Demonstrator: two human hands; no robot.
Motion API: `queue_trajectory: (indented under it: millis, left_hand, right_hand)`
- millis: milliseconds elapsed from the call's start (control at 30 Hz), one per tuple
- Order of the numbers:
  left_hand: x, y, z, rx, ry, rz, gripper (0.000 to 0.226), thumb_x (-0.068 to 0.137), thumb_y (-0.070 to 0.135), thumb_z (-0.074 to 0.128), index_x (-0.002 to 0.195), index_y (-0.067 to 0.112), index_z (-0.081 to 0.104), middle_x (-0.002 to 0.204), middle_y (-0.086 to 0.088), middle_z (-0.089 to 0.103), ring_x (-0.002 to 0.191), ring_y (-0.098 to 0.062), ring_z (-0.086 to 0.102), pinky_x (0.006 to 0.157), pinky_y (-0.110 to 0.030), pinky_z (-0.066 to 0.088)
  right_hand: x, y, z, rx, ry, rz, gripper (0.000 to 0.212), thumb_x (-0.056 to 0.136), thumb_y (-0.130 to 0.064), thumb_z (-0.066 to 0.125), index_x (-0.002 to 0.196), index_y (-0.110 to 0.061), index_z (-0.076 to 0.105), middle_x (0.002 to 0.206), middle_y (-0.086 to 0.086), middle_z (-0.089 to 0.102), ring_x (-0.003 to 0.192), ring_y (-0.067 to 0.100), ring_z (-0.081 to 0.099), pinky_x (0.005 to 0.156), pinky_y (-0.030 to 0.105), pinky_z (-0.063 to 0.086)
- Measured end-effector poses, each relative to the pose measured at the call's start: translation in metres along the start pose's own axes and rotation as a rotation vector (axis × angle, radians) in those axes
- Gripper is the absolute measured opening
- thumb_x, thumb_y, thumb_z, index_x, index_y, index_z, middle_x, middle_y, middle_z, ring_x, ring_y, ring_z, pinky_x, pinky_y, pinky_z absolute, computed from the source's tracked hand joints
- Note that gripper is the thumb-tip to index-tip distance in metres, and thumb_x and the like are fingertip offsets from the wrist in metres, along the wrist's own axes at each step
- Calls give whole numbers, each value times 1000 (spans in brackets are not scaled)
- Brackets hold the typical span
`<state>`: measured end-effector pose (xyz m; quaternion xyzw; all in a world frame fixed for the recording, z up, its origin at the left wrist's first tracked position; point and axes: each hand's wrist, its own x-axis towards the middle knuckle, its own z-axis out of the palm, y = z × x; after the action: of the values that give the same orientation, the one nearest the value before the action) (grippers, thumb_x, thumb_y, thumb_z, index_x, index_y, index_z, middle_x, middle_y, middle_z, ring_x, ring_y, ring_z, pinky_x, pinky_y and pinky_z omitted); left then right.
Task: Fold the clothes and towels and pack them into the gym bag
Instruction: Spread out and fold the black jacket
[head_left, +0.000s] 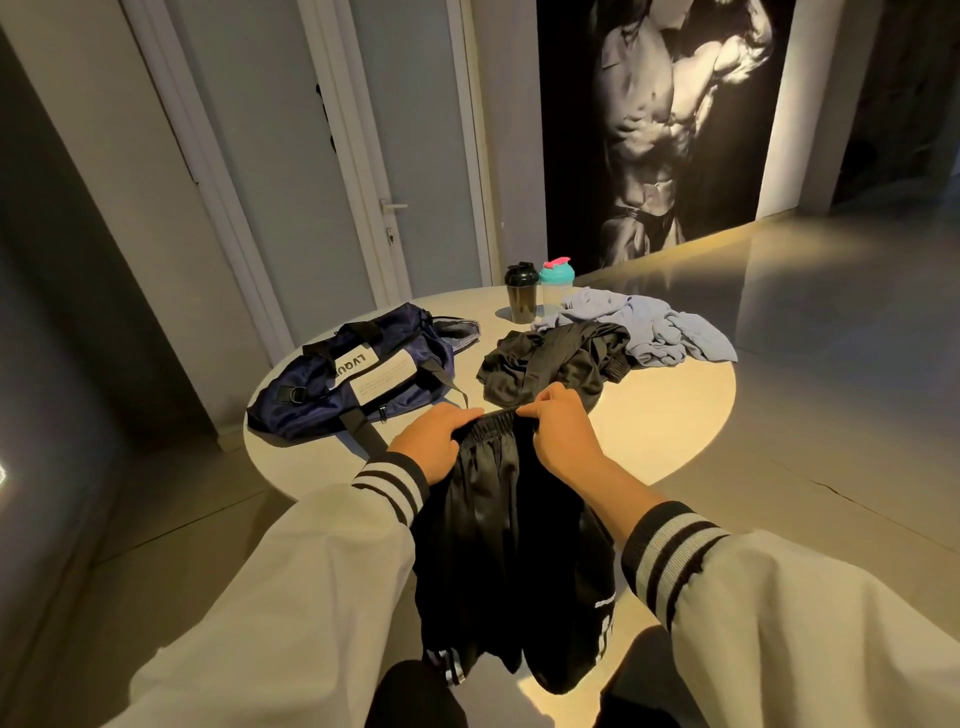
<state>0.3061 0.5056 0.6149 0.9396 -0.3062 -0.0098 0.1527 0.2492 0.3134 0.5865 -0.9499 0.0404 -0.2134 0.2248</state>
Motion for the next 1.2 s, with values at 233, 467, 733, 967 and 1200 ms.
queue_trajectory:
  millis: [233,467,733,967,1200]
  left_hand:
    - [14,3,3,-64,-87,13,59,89,-10,42,125,36,49,131,-11,56,112,-32,60,101,-43,49]
    - [28,8,9,-130,-57,-136,50,97,8,53,146,19,50,146,-8,53,130,-28,52,111,-35,38]
    - [30,7,8,-524,149,-181,18,87,4,68,101,16,68,108,-7,71,104,-22,65,99,-36,49]
    - [23,1,-1,-628,37,-153,32,91,8,66,122,11,68,117,-4,69,105,-16,63,92,-27,48]
    - [18,-11,9,-719,-18,-165,59,84,-2,68,137,22,55,133,-5,56,121,-18,53,96,-33,46]
  right_hand:
    - [5,11,3,-18,-13,55,49,90,10,48,131,-9,65,118,15,50,114,34,42,81,29,35]
    - [10,-3,1,231,43,81,35,94,5,56,117,-15,74,113,8,59,102,24,57,90,29,46]
    - [0,-19,5,687,66,235,24,89,-19,74,113,-18,74,108,-5,68,100,13,62,85,24,45]
    - [0,-33,15,936,-75,278,44,83,1,72,120,-22,70,114,-4,70,103,12,63,85,23,50]
    - [0,-42,27,918,-22,278,45,85,10,59,119,-19,71,115,-2,69,105,14,63,81,20,52]
